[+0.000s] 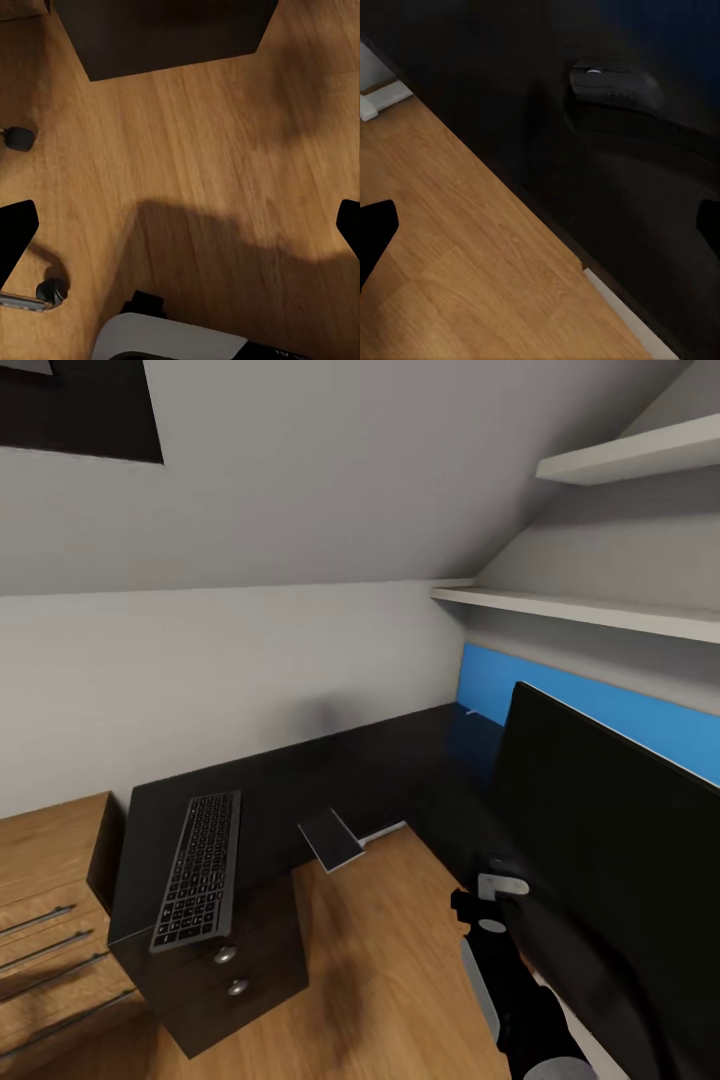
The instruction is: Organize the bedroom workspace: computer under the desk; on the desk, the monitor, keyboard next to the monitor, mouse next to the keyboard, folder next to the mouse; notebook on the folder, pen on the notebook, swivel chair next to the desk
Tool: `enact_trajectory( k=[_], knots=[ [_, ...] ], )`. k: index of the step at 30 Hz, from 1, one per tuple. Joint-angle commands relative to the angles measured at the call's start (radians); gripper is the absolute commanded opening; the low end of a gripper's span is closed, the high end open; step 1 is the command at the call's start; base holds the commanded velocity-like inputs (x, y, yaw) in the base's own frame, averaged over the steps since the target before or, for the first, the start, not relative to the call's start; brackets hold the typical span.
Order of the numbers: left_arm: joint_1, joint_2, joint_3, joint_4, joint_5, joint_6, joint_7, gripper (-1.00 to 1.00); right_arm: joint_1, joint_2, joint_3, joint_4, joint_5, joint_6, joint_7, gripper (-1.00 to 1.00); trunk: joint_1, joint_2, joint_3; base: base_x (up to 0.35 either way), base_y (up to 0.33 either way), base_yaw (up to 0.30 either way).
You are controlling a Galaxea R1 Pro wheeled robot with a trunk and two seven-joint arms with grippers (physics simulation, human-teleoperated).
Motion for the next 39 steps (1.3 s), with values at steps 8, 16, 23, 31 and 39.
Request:
enact_trajectory(
  k=[8,16,23,31,39],
  knots=[
    [-0.001,0.0,-0.002,0.0,0.0,-0.004,0.003,1.0,-0.002,0.0,0.001,0.003,0.006,-0.047,-0.002,1.0,0.0,-0.001,-0.001,0.229,0.0,0.0],
    [-0.001,-0.001,-0.003,0.0,-0.001,-0.004,0.003,1.0,-0.001,-0.002,0.0,0.005,0.006,-0.065,-0.002,1.0,0.0,-0.001,-0.001,0.082,-0.003,0.0],
    [-0.001,-0.002,-0.004,0.002,-0.001,-0.005,0.003,1.0,-0.001,-0.007,-0.002,0.005,0.008,-0.067,-0.003,1.0,0.0,-0.001,-0.001,0.131,-0.028,0.0],
    [-0.001,-0.002,-0.004,0.002,-0.001,-0.005,0.003,1.0,-0.001,-0.008,-0.003,0.005,0.01,-0.068,-0.003,1.0,0.0,-0.001,-0.001,0.029,-0.005,0.0],
    [-0.001,-0.002,-0.004,0.002,-0.001,-0.005,0.003,1.0,-0.001,-0.009,-0.007,0.008,0.01,-0.067,-0.004,1.0,0.0,-0.001,-0.001,0.004,-0.001,0.0]
  ],
)
